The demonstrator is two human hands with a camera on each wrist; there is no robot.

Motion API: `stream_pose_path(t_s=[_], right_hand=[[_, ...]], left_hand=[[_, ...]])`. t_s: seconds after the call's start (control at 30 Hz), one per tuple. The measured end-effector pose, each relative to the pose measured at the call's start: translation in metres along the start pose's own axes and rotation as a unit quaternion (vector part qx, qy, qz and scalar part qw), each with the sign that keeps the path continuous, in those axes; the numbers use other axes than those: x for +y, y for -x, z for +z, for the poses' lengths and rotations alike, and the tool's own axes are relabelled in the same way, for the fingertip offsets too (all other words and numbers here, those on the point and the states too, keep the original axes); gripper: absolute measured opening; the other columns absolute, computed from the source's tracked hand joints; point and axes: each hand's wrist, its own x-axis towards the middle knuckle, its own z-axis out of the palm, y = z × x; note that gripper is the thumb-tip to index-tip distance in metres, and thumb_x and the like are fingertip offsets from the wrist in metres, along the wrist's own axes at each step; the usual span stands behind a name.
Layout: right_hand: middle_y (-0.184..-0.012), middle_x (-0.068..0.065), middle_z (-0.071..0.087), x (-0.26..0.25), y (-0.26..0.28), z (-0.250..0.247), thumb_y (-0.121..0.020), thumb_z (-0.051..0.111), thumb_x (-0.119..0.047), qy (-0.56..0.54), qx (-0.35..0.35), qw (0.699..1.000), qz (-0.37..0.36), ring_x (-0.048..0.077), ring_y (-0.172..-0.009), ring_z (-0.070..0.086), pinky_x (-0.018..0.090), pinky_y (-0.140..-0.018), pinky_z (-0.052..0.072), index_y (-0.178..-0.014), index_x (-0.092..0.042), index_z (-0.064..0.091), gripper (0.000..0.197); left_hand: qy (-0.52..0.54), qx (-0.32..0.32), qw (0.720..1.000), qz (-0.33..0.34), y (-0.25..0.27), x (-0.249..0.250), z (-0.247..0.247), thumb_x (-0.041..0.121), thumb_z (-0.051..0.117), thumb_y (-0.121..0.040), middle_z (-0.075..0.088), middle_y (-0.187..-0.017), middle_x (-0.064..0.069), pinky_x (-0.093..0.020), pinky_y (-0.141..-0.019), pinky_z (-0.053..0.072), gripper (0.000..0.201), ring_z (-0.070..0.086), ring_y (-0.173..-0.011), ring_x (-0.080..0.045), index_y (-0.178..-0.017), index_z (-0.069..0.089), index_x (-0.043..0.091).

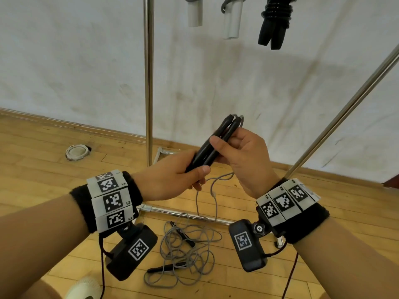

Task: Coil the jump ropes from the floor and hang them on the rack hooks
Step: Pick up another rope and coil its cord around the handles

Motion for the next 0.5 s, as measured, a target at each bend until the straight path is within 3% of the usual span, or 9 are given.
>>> stream_pose_path(t_s=[0.1,0.2,0.33,0.5], right_hand=[[-0.088,0.012,0.075,-0.0006,0.0013,0.0020,-0.087,0.070,-0.006,-0.015,0.001,1.000,-0.013,0.029,-0.086,0.074,0.036,-0.072,0.059,-0.098,-0.006,0.066,0.011],[-0.090,0.011,0.076,-0.0006,0.0017,0.0011,-0.085,0.072,-0.005,-0.015,-0.002,1.000,-0.010,0.028,-0.088,0.074,0.034,-0.073,0.059,-0.100,-0.006,0.066,0.016],[-0.092,0.012,0.076,0.0000,0.0020,-0.0011,-0.084,0.073,-0.005,-0.028,-0.004,1.000,-0.001,0.029,-0.090,0.074,0.036,-0.074,0.059,-0.101,-0.006,0.067,0.018],[-0.094,0.015,0.075,0.0000,0.0034,-0.0025,-0.085,0.073,-0.006,-0.019,-0.010,1.000,0.009,0.030,-0.090,0.074,0.040,-0.076,0.060,-0.102,-0.005,0.067,0.018]], left_hand=[[0.046,0.020,0.999,0.002,-0.0005,0.0024,0.0014,0.030,0.049,-0.101,0.071,-0.080,0.003,-0.038,-0.070,0.061,0.022,0.071,-0.071,-0.012,-0.121,0.050,0.022],[0.047,0.017,0.999,0.006,-0.0006,0.0020,0.0026,0.029,0.047,-0.102,0.065,-0.070,0.005,-0.039,-0.064,0.054,0.019,0.059,-0.061,-0.012,-0.119,0.049,0.021],[0.080,0.014,0.997,0.001,-0.0015,0.0027,0.0055,0.025,0.046,-0.103,0.061,-0.067,0.003,-0.039,-0.062,0.047,0.020,0.053,-0.059,-0.014,-0.121,0.048,0.016],[0.089,0.004,0.996,-0.003,-0.0019,0.0036,0.0052,0.022,0.046,-0.103,0.061,-0.069,0.001,-0.035,-0.062,0.049,0.022,0.055,-0.061,-0.016,-0.124,0.048,0.017]])
